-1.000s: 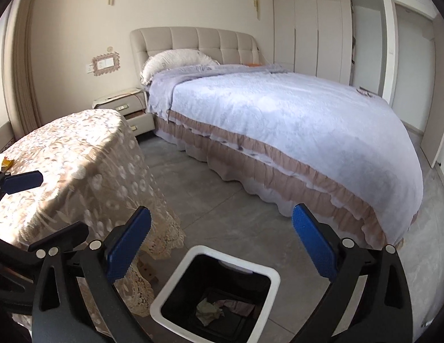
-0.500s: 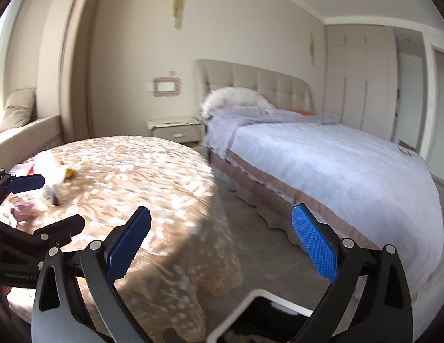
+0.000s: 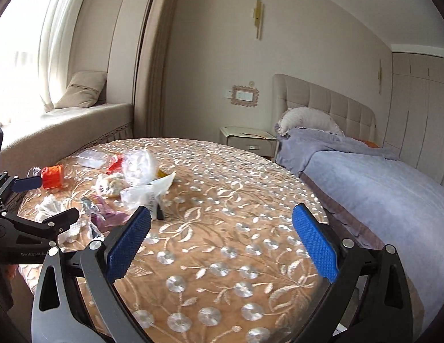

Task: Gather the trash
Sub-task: 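Return both open grippers from the bin to the table, then grasp the white tissue with the left gripper while the right grasps the foil wrapper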

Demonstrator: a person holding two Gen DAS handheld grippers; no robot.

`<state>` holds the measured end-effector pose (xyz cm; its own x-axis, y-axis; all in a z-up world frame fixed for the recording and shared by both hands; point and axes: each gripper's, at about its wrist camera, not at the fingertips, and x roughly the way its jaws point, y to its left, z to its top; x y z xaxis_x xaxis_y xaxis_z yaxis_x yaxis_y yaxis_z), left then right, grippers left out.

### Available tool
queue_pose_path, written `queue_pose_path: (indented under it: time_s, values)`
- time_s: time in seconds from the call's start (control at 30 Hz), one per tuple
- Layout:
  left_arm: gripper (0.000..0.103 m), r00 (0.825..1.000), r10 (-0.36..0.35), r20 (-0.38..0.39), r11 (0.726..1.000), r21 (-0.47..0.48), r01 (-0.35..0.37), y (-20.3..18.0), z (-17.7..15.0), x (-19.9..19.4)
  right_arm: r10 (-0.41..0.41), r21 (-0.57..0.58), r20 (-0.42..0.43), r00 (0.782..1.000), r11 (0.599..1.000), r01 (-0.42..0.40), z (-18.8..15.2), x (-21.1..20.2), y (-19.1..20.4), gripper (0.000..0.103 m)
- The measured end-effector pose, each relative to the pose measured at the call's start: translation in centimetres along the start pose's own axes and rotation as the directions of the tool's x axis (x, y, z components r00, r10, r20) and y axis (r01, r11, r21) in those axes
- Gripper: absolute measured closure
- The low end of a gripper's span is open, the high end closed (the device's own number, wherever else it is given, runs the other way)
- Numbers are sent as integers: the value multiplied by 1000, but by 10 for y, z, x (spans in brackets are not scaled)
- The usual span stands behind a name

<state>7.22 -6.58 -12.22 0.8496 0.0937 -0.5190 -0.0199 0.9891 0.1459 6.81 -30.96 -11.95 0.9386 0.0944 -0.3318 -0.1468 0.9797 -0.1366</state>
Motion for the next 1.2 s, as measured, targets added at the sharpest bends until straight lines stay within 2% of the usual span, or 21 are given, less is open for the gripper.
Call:
queue_pose_path:
  time_s: [0.17, 0.27, 0.33, 0.37, 0.43, 0.5, 0.57, 0.6, 0.67, 0.77, 0.83, 1.03, 1.13, 1.17, 1.2]
  values:
    - [5, 993, 19, -120, 999, -26, -22, 35, -19, 26, 44, -45, -28, 999, 998, -45, 3, 11, 38, 5]
    - [5, 982, -21, -187, 998, -64, 9, 47, -25, 45, 54, -66, -42, 998, 996, -56, 8, 18, 53, 5]
    - [7, 977, -64, -201, 995, -82, 49, 50, -27, 51, 61, -75, -49, 997, 995, -65, 9, 21, 60, 5]
    - [18, 974, -84, -209, 994, -84, 68, 51, -29, 54, 64, -81, -54, 996, 994, -69, 10, 23, 64, 5]
    - [29, 969, -83, -234, 996, -51, 73, 46, -33, 63, 79, -89, -69, 994, 992, -85, 10, 29, 71, 5]
    - [38, 970, -104, -221, 994, -45, 97, 45, -33, 64, 97, -96, -85, 992, 990, -105, 10, 34, 79, 5]
    - [63, 973, -104, -206, 994, -37, 98, 45, -32, 65, 109, -105, -101, 989, 987, -120, 10, 39, 86, 5]
    - [65, 972, -118, -203, 993, -40, 112, 45, -32, 65, 115, -111, -109, 987, 986, -127, 11, 41, 91, 5]
    - [77, 972, -128, -199, 991, -52, 120, 47, -31, 65, 133, -118, -125, 983, 982, -148, 10, 45, 98, 5]
    - [78, 974, -147, -172, 988, -76, 136, 57, -26, 57, 161, -126, -157, 974, 975, -182, 10, 52, 109, 5]
    - [78, 983, -117, -144, 992, -66, 109, 62, -21, 49, 170, -129, -196, 966, 972, -198, 8, 61, 117, 5]
    - [78, 991, -101, -84, 991, -100, 93, 79, -8, 34, 218, -121, -336, 916, 955, -271, 0, 92, 145, 5]
    - [78, 991, -102, -86, 990, -102, 93, 80, -10, 34, 199, -145, -381, 903, 952, -271, -4, 108, 159, 5]
    - [78, 991, -101, -89, 991, -99, 92, 80, -10, 36, 198, -148, -396, 896, 950, -276, -5, 113, 163, 6]
    - [78, 991, -100, -91, 991, -98, 91, 80, -10, 36, 213, -137, -427, 879, 945, -296, -6, 119, 165, 18]
